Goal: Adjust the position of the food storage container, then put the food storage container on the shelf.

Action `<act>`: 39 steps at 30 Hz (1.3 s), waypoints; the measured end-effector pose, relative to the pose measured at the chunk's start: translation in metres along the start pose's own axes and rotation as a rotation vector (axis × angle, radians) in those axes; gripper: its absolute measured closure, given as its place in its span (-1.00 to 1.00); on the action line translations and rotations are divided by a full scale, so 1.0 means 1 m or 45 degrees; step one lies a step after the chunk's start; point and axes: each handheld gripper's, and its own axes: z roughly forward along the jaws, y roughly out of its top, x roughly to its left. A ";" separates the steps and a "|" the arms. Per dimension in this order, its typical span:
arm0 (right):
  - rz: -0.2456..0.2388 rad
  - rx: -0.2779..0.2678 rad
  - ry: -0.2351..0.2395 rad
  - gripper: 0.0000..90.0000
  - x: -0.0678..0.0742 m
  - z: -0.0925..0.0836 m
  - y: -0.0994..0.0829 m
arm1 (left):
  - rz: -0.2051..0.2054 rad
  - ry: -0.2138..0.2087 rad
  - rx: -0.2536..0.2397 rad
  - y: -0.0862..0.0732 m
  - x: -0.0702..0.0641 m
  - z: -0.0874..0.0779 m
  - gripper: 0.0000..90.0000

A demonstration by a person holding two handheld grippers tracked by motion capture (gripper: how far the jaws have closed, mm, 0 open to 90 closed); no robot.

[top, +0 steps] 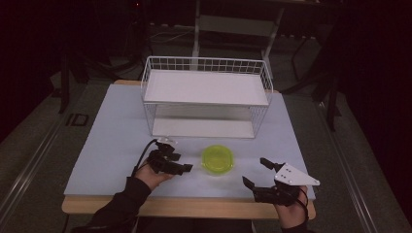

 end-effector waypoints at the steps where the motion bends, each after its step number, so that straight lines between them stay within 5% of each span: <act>1: 0.001 0.002 -0.002 -0.67 0.000 0.000 0.000 | 0.018 -0.017 -0.010 -0.005 0.001 -0.009 -0.53; 2: 0.003 0.002 -0.002 -0.67 0.000 0.001 0.000 | 0.021 -0.024 -0.021 -0.008 0.002 -0.014 -0.69; 8: 0.007 0.019 0.003 -0.67 0.000 0.003 -0.001 | 0.055 -0.065 -0.206 -0.032 0.005 -0.040 -0.87; 15: -0.014 0.019 -0.008 -0.67 0.001 0.004 0.000 | 0.105 -0.091 -0.366 -0.037 -0.009 -0.042 -0.91; 32: -0.027 0.042 0.016 -0.67 0.009 0.004 0.013 | 0.198 -0.207 -0.445 -0.010 -0.050 -0.047 -0.90; 39: -0.036 0.033 0.019 -0.70 0.007 0.003 0.021 | 0.227 -0.165 -0.404 0.015 -0.065 -0.051 -0.90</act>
